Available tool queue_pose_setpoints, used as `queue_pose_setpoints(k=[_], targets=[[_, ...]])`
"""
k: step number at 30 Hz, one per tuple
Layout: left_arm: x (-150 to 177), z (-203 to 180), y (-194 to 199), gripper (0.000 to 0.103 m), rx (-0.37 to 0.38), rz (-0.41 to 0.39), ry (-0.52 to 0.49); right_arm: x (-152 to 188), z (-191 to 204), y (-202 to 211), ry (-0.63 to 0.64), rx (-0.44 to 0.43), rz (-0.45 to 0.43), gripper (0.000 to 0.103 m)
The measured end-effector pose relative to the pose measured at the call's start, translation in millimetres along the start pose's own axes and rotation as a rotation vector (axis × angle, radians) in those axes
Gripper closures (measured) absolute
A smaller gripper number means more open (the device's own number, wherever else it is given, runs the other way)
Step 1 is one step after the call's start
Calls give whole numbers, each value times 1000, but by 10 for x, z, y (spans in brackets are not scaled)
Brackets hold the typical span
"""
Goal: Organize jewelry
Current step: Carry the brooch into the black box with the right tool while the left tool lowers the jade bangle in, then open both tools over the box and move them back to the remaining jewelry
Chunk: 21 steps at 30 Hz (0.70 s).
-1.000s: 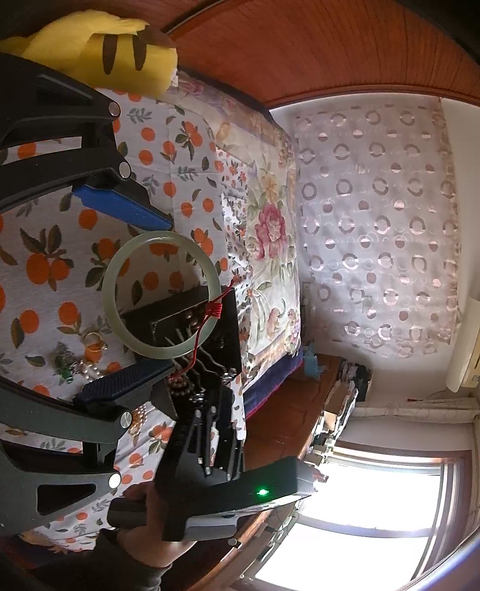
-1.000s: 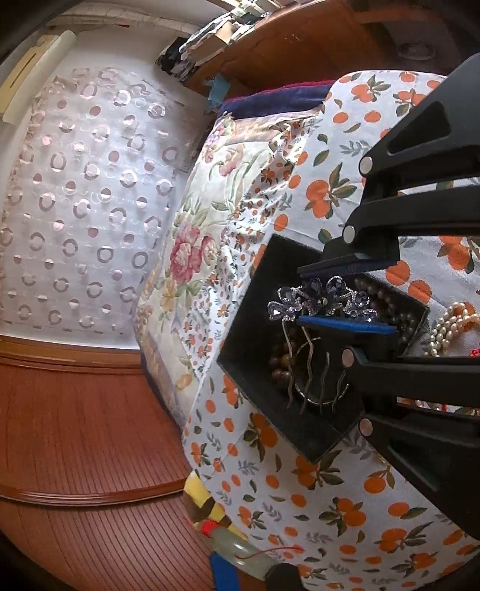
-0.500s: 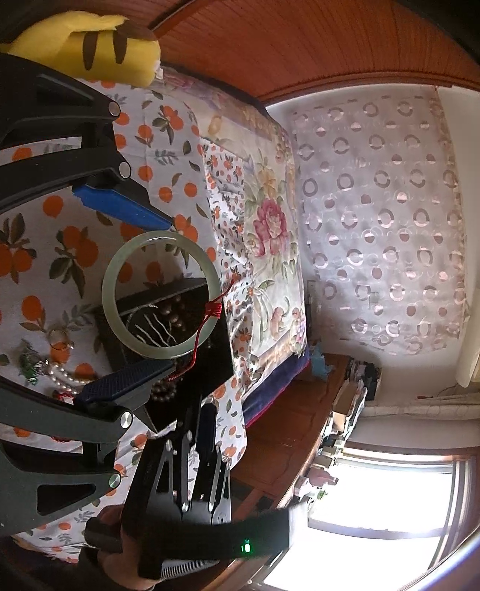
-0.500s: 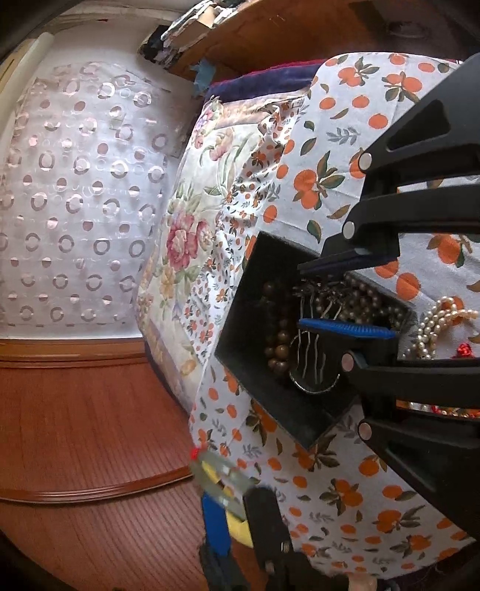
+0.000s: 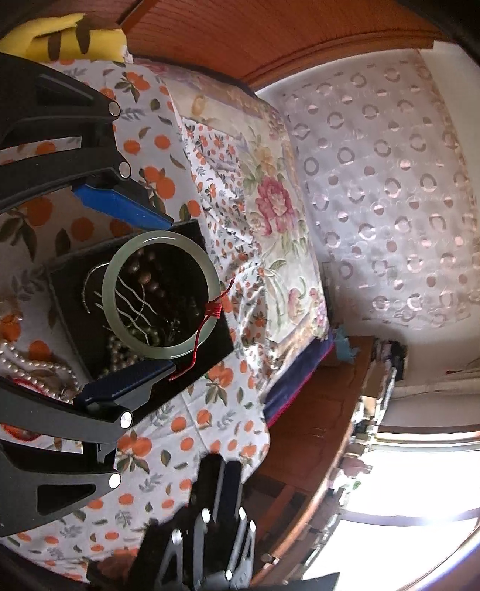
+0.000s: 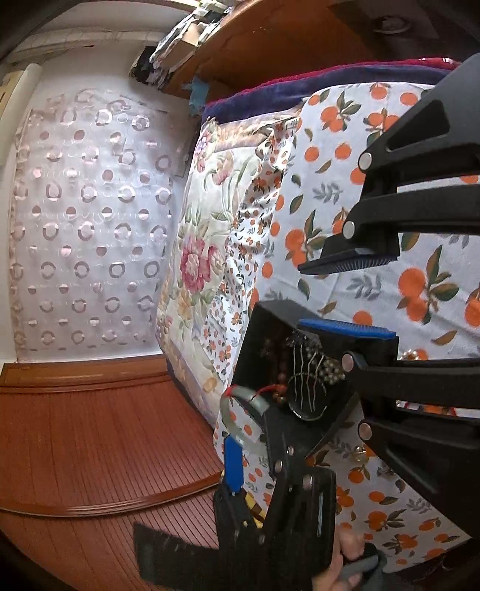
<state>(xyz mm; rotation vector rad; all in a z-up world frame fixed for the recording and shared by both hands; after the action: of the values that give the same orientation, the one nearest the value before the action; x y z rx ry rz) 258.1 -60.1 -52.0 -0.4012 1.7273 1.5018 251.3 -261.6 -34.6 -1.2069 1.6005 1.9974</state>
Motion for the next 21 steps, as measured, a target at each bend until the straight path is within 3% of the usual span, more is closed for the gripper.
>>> queue_pose_setpoints(k=[14, 21], targets=[[33, -47, -300, 34, -24, 60, -13, 160, -17, 97, -8, -18, -21, 76], [8, -35, -170, 33, -16, 22, 5, 186, 51, 190, -8, -32, -31, 76]])
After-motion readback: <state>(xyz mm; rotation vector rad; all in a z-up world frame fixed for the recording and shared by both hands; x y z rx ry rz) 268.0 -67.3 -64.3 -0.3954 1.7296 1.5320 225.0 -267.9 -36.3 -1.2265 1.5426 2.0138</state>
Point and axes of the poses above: each gripper's, at about its wrist camera, not at the fingertips, and y roughly against the way its jaws point, z to its left, x to its underside, the point moved 2 cm from there along -y, roughly the way its jaws point, and after that the axes turned 3 degrees about x, right-handed, at the moved point
